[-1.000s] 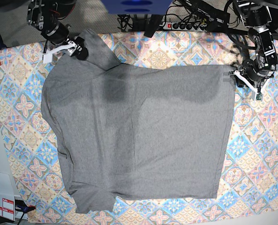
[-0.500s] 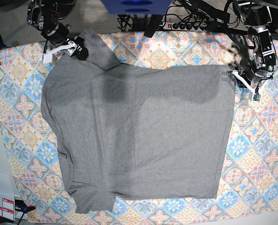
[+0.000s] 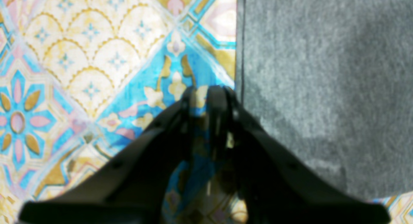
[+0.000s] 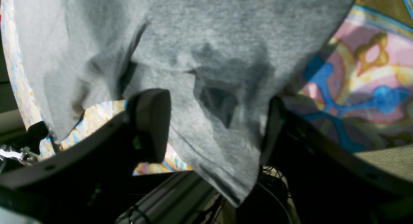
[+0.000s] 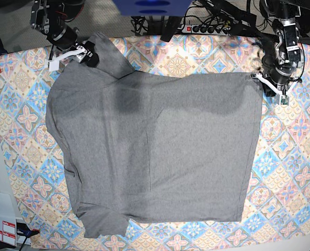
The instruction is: Fold the T-shirt properly
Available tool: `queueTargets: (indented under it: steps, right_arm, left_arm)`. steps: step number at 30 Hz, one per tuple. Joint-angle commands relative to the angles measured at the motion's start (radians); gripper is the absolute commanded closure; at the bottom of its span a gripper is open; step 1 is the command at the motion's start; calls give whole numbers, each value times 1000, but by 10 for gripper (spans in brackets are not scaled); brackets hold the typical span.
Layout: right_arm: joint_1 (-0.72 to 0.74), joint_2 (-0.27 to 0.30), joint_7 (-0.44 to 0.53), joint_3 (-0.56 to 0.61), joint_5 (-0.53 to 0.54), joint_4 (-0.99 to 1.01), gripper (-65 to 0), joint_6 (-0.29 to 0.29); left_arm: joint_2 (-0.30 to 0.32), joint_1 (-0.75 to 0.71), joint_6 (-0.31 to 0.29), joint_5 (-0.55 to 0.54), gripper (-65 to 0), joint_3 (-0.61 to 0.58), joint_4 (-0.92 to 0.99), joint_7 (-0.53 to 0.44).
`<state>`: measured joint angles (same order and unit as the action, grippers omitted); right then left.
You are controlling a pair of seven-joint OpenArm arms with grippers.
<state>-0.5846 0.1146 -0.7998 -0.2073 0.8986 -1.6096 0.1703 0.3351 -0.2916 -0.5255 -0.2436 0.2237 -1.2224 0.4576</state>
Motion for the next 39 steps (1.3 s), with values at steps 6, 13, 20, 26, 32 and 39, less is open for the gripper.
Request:
queueTargets:
  steps: [6, 13, 20, 26, 32, 39]
  right_arm:
    - [-7, -2, -26, 2, -9, -4, -393, -2]
    - [-7, -2, -28, 6, -63, -4, -393, -4]
    - [-7, -2, -28, 6, -63, -4, -393, -4]
    - [-7, -2, -28, 6, -63, -4, -392, -4]
    - [-7, -2, -25, 6, -63, -4, -302, -4]
    - [-4, -2, -25, 1, -65, -4, -2, -5]
  left_arm:
    - [-74, -62, -173, -112, -96, -93, 31, 560]
    - [-64, -191, -173, -113, -97, -94, -225, 564]
    - [-66, -185, -173, -109, -83, -86, -225, 583]
    - [-66, -169, -173, -109, 0, -86, -227, 585]
    - [-67, -169, -173, -116, 0, -86, -284, 577]
    - [-90, -208, -173, -109, 0, 35, -492, 585]
